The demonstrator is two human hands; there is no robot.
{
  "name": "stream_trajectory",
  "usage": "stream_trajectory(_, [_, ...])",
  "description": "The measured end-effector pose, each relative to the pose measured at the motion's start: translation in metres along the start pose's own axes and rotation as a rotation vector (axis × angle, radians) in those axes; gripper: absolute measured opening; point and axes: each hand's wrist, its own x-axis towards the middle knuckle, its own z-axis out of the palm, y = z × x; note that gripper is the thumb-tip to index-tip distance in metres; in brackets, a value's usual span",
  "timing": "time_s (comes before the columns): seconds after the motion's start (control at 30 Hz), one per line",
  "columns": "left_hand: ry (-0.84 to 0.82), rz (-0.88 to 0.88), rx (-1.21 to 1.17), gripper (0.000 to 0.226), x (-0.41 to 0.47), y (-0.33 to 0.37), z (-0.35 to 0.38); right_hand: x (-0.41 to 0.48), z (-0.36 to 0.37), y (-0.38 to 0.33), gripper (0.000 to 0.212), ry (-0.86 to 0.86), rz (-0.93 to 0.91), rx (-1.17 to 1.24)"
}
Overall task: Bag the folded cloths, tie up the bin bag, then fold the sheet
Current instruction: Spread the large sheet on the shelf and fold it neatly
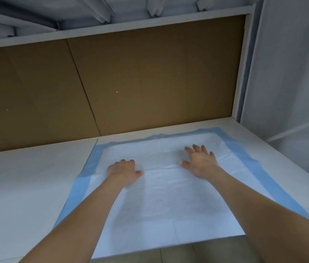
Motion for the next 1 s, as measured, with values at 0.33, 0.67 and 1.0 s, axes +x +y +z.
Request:
stream_trajectory(0.33, [0.287,0.216,-0.222,0.045,0.071,0.027,-0.005,0.071,-0.007,-0.018,0.045,0.13,-0.114,-0.017])
stream_trajectory(0.67, [0.247,0.195,-0.231,0.039,0.139,-0.014,0.003,0.139,0.01,-0.057,0.042,0.134,-0.313,-0.064])
stream_trajectory(1.0, [0.126,0.119,-0.318,0.034,0.166,-0.052,0.0,0.168,0.02,-0.091,0.047,0.114,-0.288,-0.008])
